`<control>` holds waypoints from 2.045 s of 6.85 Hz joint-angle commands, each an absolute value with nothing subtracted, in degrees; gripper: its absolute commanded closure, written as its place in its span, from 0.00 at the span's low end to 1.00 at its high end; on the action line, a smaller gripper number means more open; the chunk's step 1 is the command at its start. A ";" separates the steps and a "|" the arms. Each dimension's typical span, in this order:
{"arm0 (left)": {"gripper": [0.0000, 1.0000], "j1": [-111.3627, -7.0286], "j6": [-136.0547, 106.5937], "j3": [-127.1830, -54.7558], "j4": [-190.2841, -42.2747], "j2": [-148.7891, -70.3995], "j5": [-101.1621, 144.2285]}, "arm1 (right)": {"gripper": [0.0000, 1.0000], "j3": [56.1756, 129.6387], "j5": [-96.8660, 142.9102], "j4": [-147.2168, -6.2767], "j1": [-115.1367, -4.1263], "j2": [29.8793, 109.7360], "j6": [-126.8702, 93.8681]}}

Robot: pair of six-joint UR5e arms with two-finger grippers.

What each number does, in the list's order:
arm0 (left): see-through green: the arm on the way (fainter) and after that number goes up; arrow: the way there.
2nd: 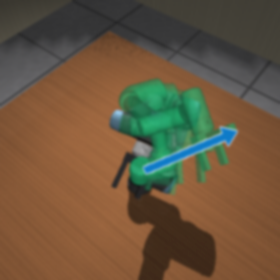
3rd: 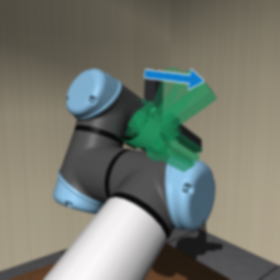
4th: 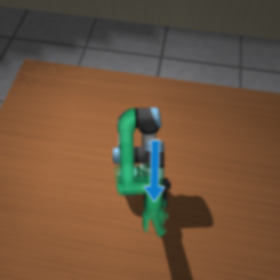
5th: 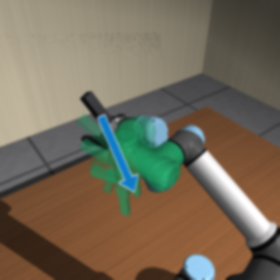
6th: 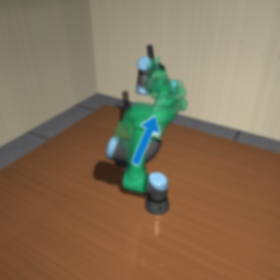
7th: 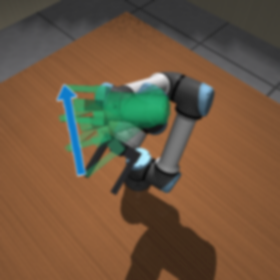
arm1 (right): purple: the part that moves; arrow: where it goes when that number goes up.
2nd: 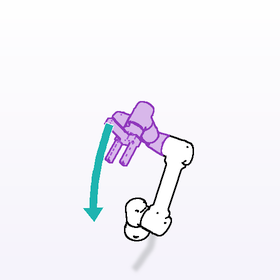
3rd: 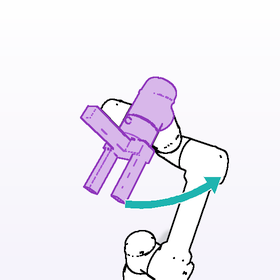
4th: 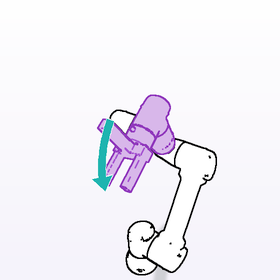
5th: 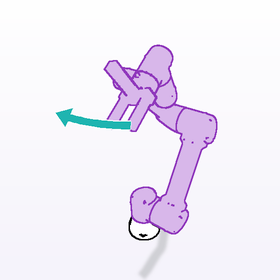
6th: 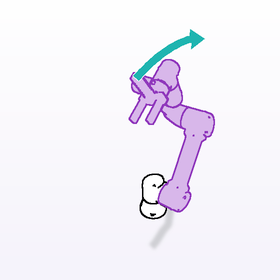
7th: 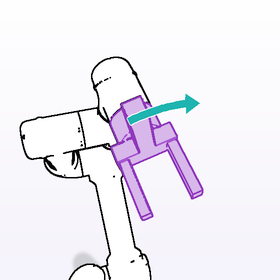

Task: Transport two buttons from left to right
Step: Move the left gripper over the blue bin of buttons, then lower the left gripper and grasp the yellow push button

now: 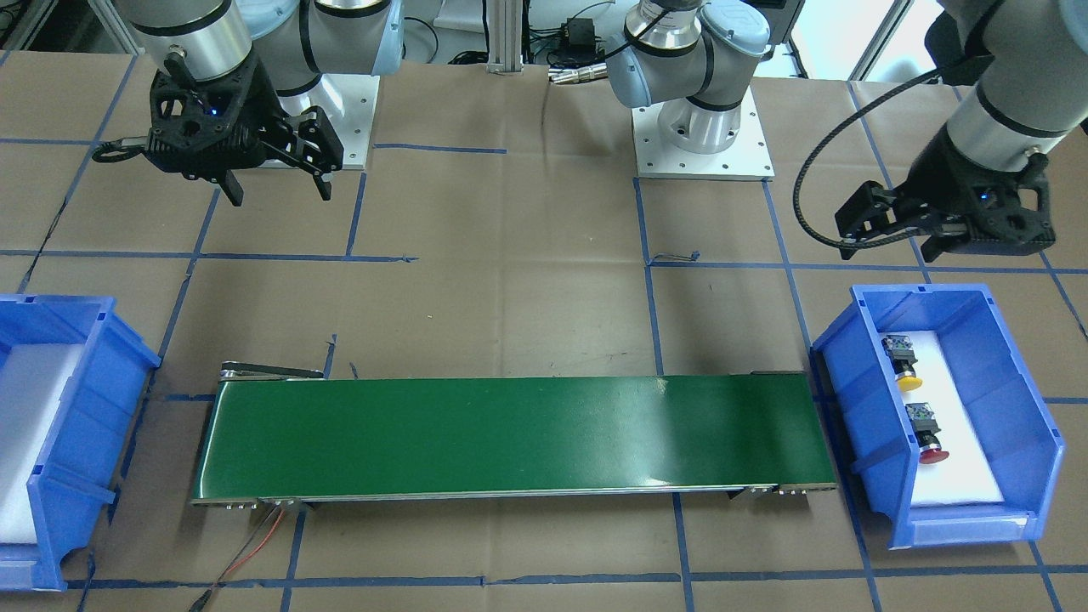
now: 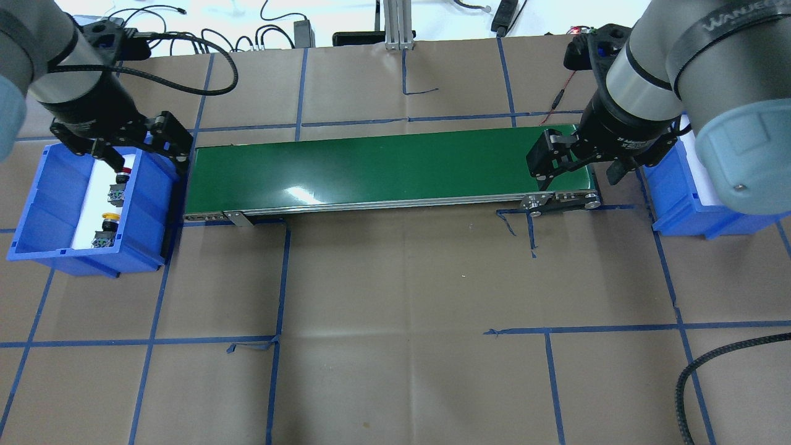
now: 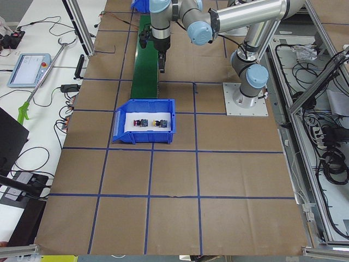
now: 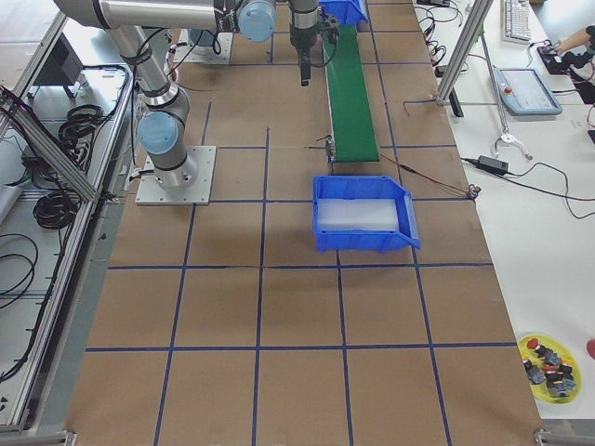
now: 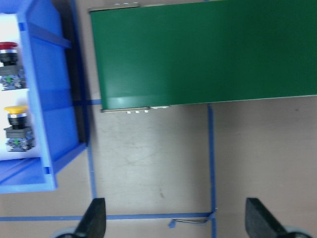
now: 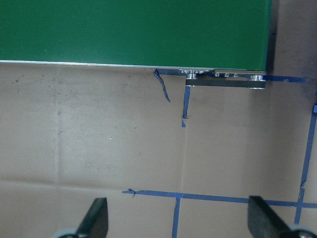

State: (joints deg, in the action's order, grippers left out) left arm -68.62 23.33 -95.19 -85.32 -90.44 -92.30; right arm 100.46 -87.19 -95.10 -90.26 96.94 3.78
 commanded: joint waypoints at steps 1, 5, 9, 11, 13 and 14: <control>0.00 -61.64 30.81 -94.74 -80.99 -94.46 -92.29 | 0.00 100.46 -87.19 -95.10 -90.26 96.94 3.78; 0.00 -57.58 34.10 -96.59 -69.62 -102.11 -91.50 | 0.00 100.46 -87.19 -95.10 -90.26 96.94 3.78; 0.00 -57.04 34.01 -104.91 -54.88 -105.55 -89.47 | 0.00 100.28 -87.19 -94.92 -90.26 94.93 3.52; 0.00 -54.33 34.10 -109.41 -50.55 -106.87 -89.39 | 0.00 100.20 -87.28 -94.83 -90.26 94.92 3.43; 0.00 -53.35 34.10 -113.62 -45.56 -107.58 -89.47 | 0.00 100.20 -87.28 -94.83 -90.26 94.92 3.43; 0.00 -53.26 34.10 -115.99 -42.40 -107.84 -89.47 | 0.00 100.20 -87.28 -94.83 -90.26 94.92 3.43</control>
State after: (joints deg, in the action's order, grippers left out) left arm -53.50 34.10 -113.11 -46.15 -107.51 -89.45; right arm 100.20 -87.27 -94.84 -90.26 94.93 3.43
